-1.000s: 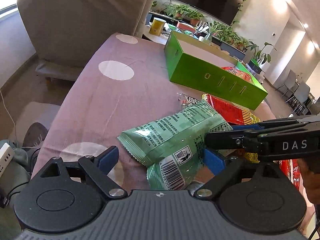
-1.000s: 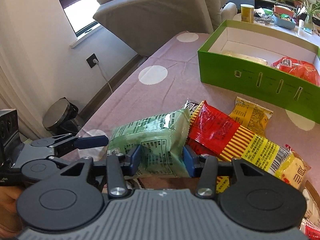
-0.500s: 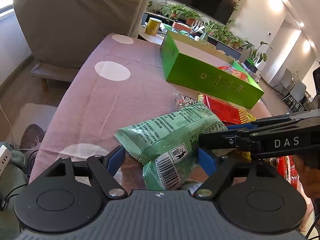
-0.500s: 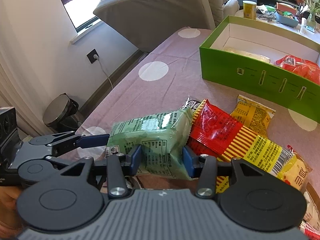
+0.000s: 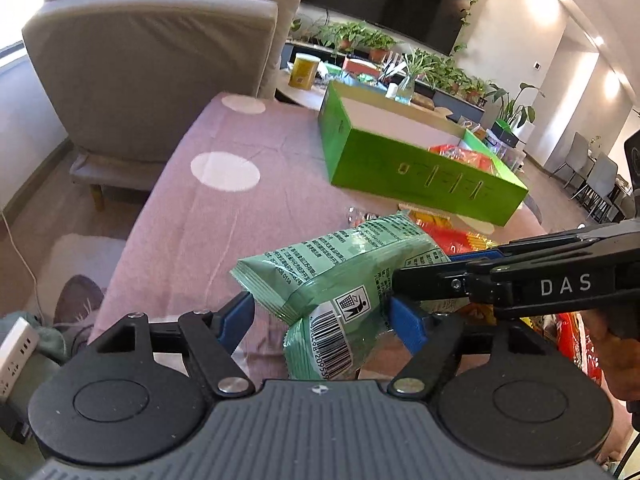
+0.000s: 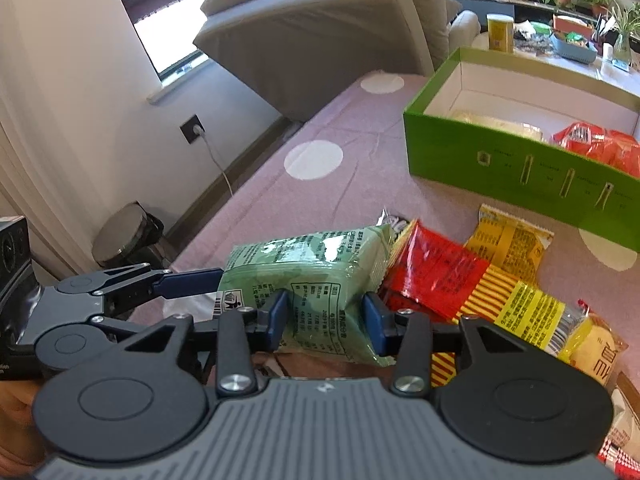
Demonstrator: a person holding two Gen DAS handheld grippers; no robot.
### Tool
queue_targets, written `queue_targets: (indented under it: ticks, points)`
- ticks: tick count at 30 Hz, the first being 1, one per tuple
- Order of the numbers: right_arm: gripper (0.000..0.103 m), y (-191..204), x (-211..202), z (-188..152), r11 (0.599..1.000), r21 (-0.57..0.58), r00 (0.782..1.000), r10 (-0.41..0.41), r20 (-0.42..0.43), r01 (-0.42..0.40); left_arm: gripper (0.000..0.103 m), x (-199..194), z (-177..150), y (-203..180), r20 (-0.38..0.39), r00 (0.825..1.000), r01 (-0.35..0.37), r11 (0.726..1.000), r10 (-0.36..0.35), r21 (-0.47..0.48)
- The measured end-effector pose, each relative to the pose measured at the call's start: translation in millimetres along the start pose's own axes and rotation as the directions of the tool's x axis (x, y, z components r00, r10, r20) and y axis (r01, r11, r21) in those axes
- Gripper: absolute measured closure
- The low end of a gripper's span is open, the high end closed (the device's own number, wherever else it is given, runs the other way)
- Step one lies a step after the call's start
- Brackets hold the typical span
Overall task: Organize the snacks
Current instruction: 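Carry the green bag into the box and open the right gripper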
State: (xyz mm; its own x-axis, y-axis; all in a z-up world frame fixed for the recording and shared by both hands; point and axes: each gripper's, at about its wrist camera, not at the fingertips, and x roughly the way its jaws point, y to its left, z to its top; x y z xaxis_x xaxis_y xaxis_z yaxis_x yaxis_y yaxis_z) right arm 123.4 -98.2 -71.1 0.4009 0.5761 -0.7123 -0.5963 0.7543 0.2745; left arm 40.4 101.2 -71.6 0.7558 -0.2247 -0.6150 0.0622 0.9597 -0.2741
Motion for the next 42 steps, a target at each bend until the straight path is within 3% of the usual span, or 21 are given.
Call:
queue_targets:
  ticks: [11,23,25,27,28,29,32,35,39,42]
  points:
    - [0.061,-16,-38,21,0.999,0.039,0.983,0.011,0.182,-0.018,0.032,-11,50,-31,0.107,0.994,0.013,0.993,-0.025,0.115]
    - [0.061,-72,-60,63,0.98,0.194,0.933,-0.106,0.344,0.04,0.036,39,126,-84,0.147,0.986,0.047,0.976,-0.079,0.213]
    - [0.061,-82,-59,67,0.976,0.217,0.929,-0.109,0.355,0.032,0.039,49,135,-90,0.143,0.986,0.048,0.972,-0.083,0.231]
    - [0.061,-94,-56,71,0.971,0.237,0.927,-0.094,0.364,0.005,0.056,58,143,-95,0.139,0.985,0.06,0.965,-0.098,0.255]
    - [0.063,-99,-53,72,0.969,0.244,0.931,-0.056,0.361,-0.036,0.058,63,146,-97,0.137,0.986,0.058,0.963,-0.097,0.265]
    - [0.067,-105,-50,73,0.962,0.263,0.932,-0.024,0.361,-0.077,0.058,69,149,-98,0.131,0.986,0.063,0.961,-0.102,0.27]
    - [0.067,-114,-43,78,0.957,0.283,0.927,-0.043,0.373,-0.07,0.056,90,157,-96,0.103,0.988,0.089,0.964,-0.118,0.251]
    - [0.067,-125,-33,79,0.95,0.305,0.935,-0.039,0.352,-0.075,0.054,104,155,-89,0.079,0.993,0.064,0.972,-0.083,0.225]
    - [0.067,-128,-26,69,0.956,0.291,0.941,-0.081,0.327,-0.019,0.045,107,149,-83,0.086,0.995,0.037,0.975,-0.057,0.221]
    - [0.067,-133,-16,69,0.95,0.311,0.954,-0.11,0.279,0.019,0.044,113,149,-81,0.064,0.997,0.02,0.978,-0.034,0.206]
